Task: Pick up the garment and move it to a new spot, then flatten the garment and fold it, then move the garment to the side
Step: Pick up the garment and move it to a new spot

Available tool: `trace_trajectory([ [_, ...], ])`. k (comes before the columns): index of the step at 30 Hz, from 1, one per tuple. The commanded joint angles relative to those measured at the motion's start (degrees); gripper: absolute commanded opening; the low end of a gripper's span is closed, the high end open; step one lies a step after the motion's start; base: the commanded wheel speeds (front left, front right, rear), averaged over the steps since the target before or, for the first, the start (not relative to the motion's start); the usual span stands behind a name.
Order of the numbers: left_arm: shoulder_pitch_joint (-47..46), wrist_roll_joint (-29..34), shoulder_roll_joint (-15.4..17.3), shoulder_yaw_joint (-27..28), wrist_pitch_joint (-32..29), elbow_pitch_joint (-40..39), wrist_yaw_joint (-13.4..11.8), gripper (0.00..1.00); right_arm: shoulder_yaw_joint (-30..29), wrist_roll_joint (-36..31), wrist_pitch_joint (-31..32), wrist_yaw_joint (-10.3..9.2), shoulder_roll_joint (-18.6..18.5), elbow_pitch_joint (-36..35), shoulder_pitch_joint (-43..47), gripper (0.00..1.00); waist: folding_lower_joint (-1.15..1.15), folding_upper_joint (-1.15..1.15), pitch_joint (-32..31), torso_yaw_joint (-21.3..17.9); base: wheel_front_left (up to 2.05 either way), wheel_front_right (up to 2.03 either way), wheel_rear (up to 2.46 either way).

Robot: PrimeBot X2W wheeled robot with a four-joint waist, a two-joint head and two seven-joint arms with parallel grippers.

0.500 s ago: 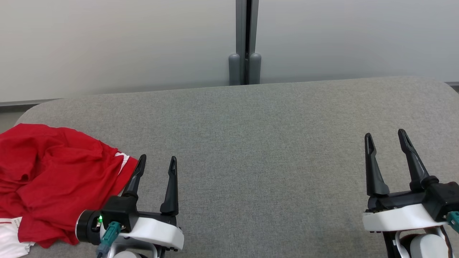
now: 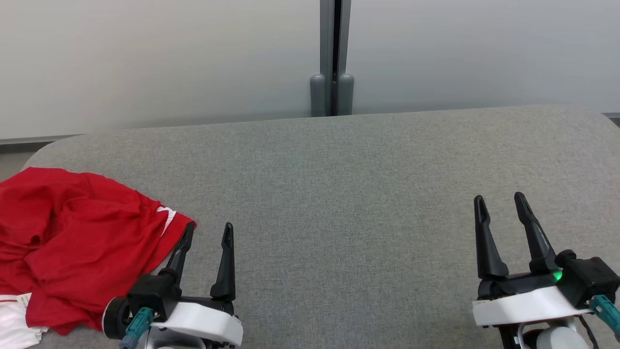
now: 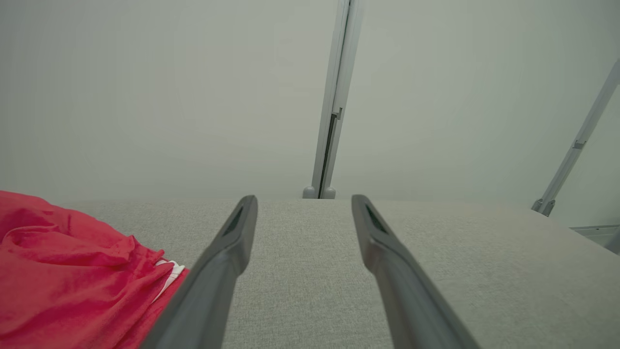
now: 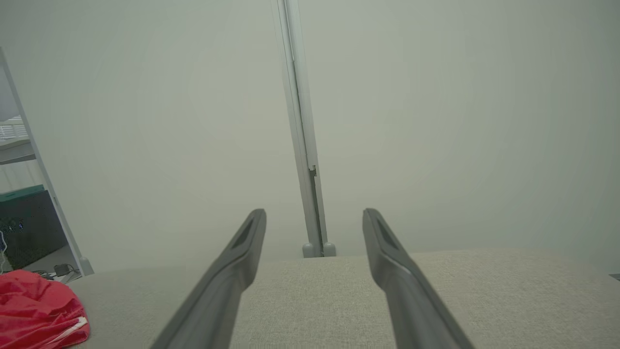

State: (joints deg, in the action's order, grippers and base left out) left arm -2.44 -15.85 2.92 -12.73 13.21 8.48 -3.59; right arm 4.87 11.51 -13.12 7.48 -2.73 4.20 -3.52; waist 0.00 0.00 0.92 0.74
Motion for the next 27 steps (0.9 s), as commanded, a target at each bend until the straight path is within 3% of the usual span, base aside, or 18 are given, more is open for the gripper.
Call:
trace_trajectory([
  [1, 0.2, 0.8, 0.2, 0.2, 0.4, 0.0, 0.1, 1.00, 0.0, -0.7, -0.6, 0.01, -0.2, -0.2, -0.1, 1.00, 0.00, 0.00, 0.0, 0.0, 0.00, 0.00, 0.00],
  [14, -0.3, 5.0, 0.1, -1.0, 1.7, -0.4, -0.4, 1.00, 0.5, -5.0, -1.8, 0.01, -0.2, 0.3, -0.5, 1.00, 0.00, 0.00, 0.0, 0.9, 0.00, 0.00, 0.00],
  [27, 0.7, 5.9, 0.1, -0.2, 2.0, -0.3, -1.2, 1.00, 4.1, -5.0, -2.2, 0.01, -0.2, 0.8, 0.8, 1.00, 0.00, 0.00, -1.0, 13.9, 0.00, 0.00, 0.00],
])
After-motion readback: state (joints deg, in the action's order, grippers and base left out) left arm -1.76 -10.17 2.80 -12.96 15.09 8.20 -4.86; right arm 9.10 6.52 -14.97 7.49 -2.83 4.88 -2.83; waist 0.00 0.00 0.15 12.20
